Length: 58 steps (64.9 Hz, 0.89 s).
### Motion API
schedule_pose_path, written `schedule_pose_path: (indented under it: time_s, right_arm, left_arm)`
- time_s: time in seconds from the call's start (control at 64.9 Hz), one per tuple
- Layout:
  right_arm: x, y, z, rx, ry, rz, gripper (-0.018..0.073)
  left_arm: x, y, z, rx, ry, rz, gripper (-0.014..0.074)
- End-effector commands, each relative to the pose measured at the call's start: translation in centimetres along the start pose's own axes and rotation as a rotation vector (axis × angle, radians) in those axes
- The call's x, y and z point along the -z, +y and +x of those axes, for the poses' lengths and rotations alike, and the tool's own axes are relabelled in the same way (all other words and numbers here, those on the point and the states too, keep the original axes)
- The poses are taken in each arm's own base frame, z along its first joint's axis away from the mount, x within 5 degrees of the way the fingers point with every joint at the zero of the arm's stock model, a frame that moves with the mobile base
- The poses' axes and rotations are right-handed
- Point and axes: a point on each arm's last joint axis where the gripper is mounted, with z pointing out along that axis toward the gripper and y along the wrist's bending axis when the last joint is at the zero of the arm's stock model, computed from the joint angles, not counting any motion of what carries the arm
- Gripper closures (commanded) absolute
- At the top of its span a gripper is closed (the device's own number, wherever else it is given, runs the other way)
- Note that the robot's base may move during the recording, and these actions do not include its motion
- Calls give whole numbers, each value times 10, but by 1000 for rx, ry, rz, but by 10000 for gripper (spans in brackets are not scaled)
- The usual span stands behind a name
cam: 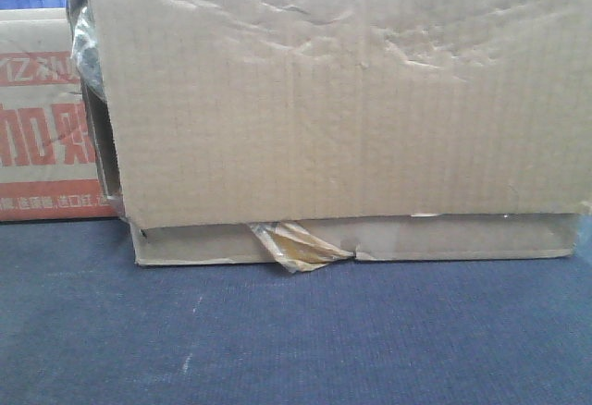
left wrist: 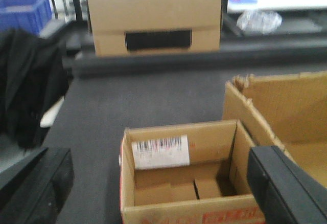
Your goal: Stack two boxes on right shelf middle
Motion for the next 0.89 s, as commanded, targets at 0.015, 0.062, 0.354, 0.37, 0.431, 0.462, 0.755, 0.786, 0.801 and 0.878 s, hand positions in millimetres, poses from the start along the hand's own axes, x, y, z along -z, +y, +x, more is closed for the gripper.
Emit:
schedule_pose_path:
  time_s: [0.015, 0.062, 0.354, 0.37, 0.431, 0.462, 0.755, 0.786, 0.801, 0.878]
  right_arm:
    - [-4, 0, 1, -6, 21, -3, -9]
    - [-5, 0, 2, -6, 34, -4, -9]
    - [-8, 9, 8, -7, 94, -72, -9]
    - [-8, 10, 9, -7, 99, -75, -9]
    - [-7, 11, 11, -6, 128, -82, -9]
    - [-7, 11, 12, -5, 141, -85, -9]
    - [-7, 11, 14, -5, 159, -87, -9]
    - [-7, 11, 14, -5, 159, -87, -9]
    - [-7, 11, 14, -5, 159, -87, -9]
    - [-7, 11, 14, -5, 159, -87, -9]
  left_arm:
    - [-17, 0, -12, -4, 110, 3, 13]
    - [-27, -1, -15, -5, 184, 2, 15]
    - [-128, 10, -32, -37, 609, -39, 15]
    - [-132, 11, -32, -33, 628, -43, 15]
    - [-155, 19, -31, -28, 695, -27, 15]
    - [-164, 23, -30, -18, 718, -19, 15]
    - [-241, 45, 4, 6, 849, 17, 15]
    - [-248, 46, 9, 8, 862, 19, 15]
    - [-250, 46, 11, 8, 867, 20, 15]
    - [-264, 47, 24, 12, 904, 25, 15]
